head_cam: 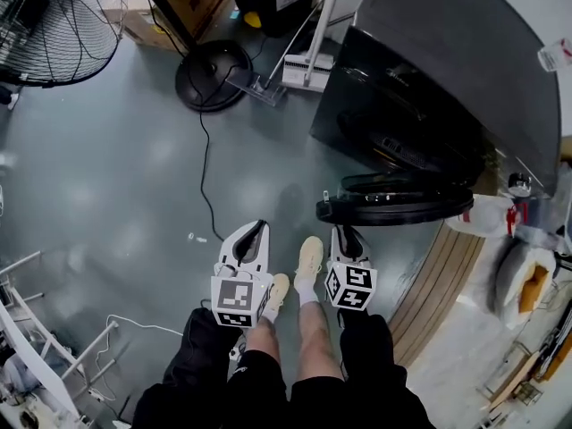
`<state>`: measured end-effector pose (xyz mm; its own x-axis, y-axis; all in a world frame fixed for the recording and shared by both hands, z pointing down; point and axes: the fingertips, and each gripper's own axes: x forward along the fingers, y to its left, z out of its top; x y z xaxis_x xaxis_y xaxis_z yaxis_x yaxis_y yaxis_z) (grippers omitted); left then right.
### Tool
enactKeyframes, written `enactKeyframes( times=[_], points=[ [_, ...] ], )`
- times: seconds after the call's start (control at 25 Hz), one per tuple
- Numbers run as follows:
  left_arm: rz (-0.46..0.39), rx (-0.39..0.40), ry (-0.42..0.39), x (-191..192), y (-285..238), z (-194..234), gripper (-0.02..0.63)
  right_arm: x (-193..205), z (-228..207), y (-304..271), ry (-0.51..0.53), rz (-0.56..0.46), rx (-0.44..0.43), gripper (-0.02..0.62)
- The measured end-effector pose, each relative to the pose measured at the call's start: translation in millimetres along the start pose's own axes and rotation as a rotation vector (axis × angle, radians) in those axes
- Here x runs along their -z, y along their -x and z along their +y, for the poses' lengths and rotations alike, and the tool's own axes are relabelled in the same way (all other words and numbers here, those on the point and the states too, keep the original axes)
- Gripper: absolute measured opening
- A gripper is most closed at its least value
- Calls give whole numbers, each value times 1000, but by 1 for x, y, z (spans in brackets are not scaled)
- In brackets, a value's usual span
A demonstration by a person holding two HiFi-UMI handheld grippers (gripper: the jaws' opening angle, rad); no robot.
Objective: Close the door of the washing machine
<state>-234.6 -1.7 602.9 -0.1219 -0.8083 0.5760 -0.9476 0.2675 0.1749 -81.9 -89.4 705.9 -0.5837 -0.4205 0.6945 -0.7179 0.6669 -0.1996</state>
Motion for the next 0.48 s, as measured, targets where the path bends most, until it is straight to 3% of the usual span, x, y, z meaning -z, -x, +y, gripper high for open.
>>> enactKeyframes(
  times=[0.48],
  points=[
    [-16, -55, 35, -27, -37, 3, 31, -40, -9, -38, 103, -1, -64, 34]
  ],
)
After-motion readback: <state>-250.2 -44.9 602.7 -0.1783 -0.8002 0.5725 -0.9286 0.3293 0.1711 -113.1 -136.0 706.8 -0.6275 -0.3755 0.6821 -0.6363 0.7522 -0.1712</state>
